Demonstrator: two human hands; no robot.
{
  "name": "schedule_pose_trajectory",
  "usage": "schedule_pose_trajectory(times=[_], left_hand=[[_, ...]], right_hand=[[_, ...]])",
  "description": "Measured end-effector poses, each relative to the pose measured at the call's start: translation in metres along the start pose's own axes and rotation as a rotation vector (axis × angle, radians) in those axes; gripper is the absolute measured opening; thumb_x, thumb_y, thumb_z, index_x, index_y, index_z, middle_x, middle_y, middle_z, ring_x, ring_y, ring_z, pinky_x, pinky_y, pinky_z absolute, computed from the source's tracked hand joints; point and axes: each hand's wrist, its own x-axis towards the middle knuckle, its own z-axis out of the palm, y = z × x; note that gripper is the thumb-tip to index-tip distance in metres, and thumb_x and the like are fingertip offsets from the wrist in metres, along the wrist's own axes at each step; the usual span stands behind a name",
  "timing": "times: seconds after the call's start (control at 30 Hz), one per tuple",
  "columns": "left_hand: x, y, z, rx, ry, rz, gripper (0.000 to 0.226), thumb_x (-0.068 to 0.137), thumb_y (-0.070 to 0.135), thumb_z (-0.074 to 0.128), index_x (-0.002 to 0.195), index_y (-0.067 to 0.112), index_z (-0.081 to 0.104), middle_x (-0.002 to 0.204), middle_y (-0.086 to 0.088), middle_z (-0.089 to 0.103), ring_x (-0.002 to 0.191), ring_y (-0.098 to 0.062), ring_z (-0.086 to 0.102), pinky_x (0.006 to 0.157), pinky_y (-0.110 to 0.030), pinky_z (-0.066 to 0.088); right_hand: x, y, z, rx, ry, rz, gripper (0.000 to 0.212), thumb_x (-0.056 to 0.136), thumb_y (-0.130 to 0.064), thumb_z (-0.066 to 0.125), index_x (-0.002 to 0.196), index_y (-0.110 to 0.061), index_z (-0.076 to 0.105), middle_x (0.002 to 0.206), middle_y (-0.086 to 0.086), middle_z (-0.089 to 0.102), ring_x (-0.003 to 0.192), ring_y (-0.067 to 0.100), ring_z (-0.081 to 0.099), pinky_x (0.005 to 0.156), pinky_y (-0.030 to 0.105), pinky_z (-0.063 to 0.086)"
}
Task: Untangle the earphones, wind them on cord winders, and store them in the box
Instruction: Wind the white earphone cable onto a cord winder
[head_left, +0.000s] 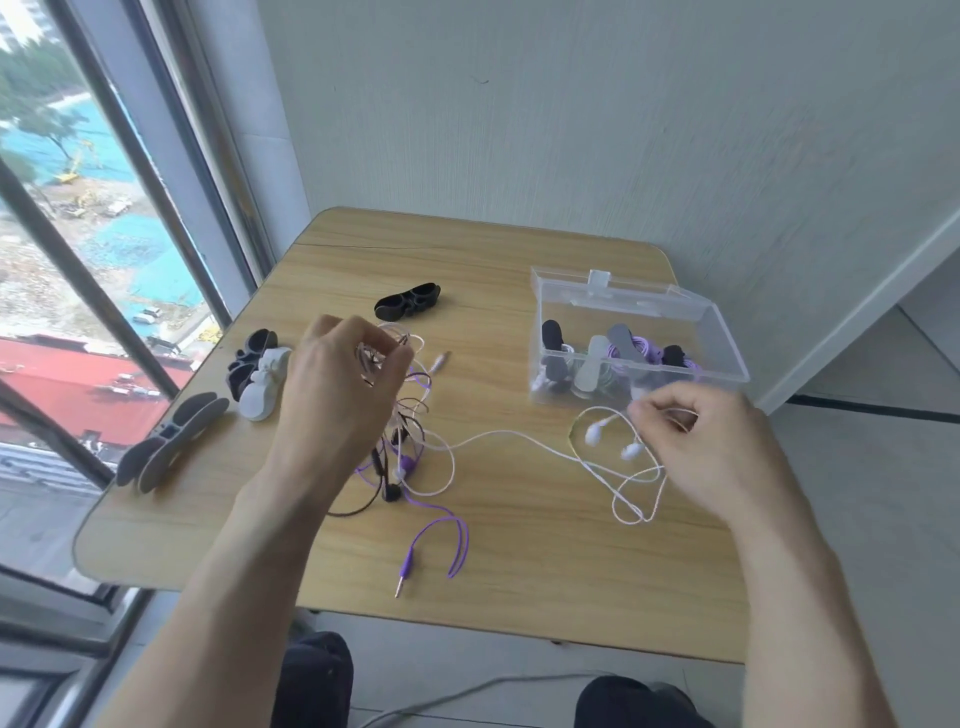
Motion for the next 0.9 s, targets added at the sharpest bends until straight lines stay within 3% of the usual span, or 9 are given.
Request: schedule_pose_trajectory(times=[0.07,0.13,0.2,0.3,0.47,0.57,0.67,0.8,0.9], left_hand=[[-0.001,-0.001,0.002,0.030,-0.042,-0.025,0.015,0.087,0.030,0.071,0.095,0.018,0.069,0.099,0.001,0.055,0.088,-0.021,0.058,0.076,-0.022,0.032],[-0.005,0.000,0.004,0.060,-0.074,-0.038,0.020,0.088,0.031,0.069,0.103,0.018,0.067,0.106,0.000,0.055,0.099,-0.022,0.058,0.079,-0.022,0.030],[-0.007,0.003,0.004,0.046,-0.028,-0.047,0.026,0.087,0.027,0.068,0.111,0.019,0.062,0.112,0.001,0.053,0.108,-0.021,0.055,0.085,-0.025,0.032],[-0.010,0.018,-0.005,-0.127,0.069,0.038,0.025,0.080,0.011,0.059,0.103,0.020,0.061,0.098,0.011,0.060,0.093,-0.009,0.056,0.082,-0.024,0.040],[-0.024,0.034,-0.004,-0.246,-0.439,0.204,0.035,0.068,-0.003,0.044,0.079,0.021,0.067,0.074,0.011,0.069,0.080,-0.007,0.065,0.071,-0.014,0.048],[-0.027,0.027,0.005,-0.158,-0.500,0.238,0.047,0.064,-0.010,0.038,0.086,0.019,0.069,0.082,0.015,0.066,0.090,0.005,0.059,0.072,-0.003,0.040],[-0.025,0.019,0.010,-0.120,-0.542,0.229,0.051,0.060,0.004,0.037,0.098,0.024,0.065,0.092,0.015,0.065,0.094,0.004,0.057,0.077,-0.005,0.040],[-0.027,0.014,0.014,-0.046,-0.573,0.206,0.023,0.086,0.009,0.057,0.100,0.025,0.063,0.090,0.015,0.067,0.085,0.009,0.059,0.073,-0.009,0.040],[-0.026,0.015,0.019,-0.044,-0.458,0.257,0.009,0.095,0.017,0.060,0.092,0.021,0.068,0.083,0.010,0.067,0.079,0.000,0.060,0.069,-0.008,0.040]], right_hand=[[-0.002,0.006,0.001,-0.272,-0.072,0.096,0.017,0.090,-0.042,0.066,0.102,-0.031,0.069,0.115,0.006,0.067,0.104,0.012,0.061,0.081,0.027,0.048],[-0.008,0.009,0.007,-0.552,-0.152,0.161,0.039,0.091,-0.050,0.061,0.127,-0.035,0.057,0.134,0.011,0.047,0.126,0.033,0.040,0.098,0.043,0.039],[-0.014,0.003,0.014,-0.561,-0.106,0.100,0.038,0.092,-0.045,0.061,0.128,-0.033,0.056,0.135,0.009,0.046,0.127,0.033,0.036,0.099,0.044,0.037],[-0.019,-0.005,0.032,-0.198,-0.014,-0.165,0.028,0.091,-0.022,0.067,0.119,-0.024,0.067,0.121,-0.001,0.061,0.112,0.020,0.055,0.091,0.029,0.042],[-0.016,-0.018,0.086,-0.114,-0.263,-0.490,0.041,0.096,-0.017,0.061,0.136,-0.019,0.055,0.135,-0.001,0.054,0.126,0.017,0.048,0.105,0.023,0.034],[-0.010,-0.019,0.113,-0.326,-0.267,-0.485,0.031,0.097,-0.042,0.058,0.123,-0.026,0.058,0.125,-0.005,0.050,0.122,0.020,0.039,0.100,0.038,0.034],[-0.005,-0.022,0.113,-0.388,-0.221,-0.484,0.011,0.101,-0.034,0.052,0.103,-0.026,0.058,0.112,-0.007,0.052,0.118,0.021,0.043,0.091,0.037,0.031],[-0.004,-0.026,0.083,0.372,-0.220,-0.339,0.016,0.104,-0.031,0.046,0.098,-0.021,0.057,0.104,0.000,0.068,0.097,0.019,0.063,0.088,0.038,0.048],[-0.006,-0.029,0.055,0.973,-0.120,-0.228,0.024,0.102,-0.032,0.042,0.097,-0.016,0.059,0.115,0.006,0.071,0.108,0.026,0.068,0.093,0.044,0.054]])
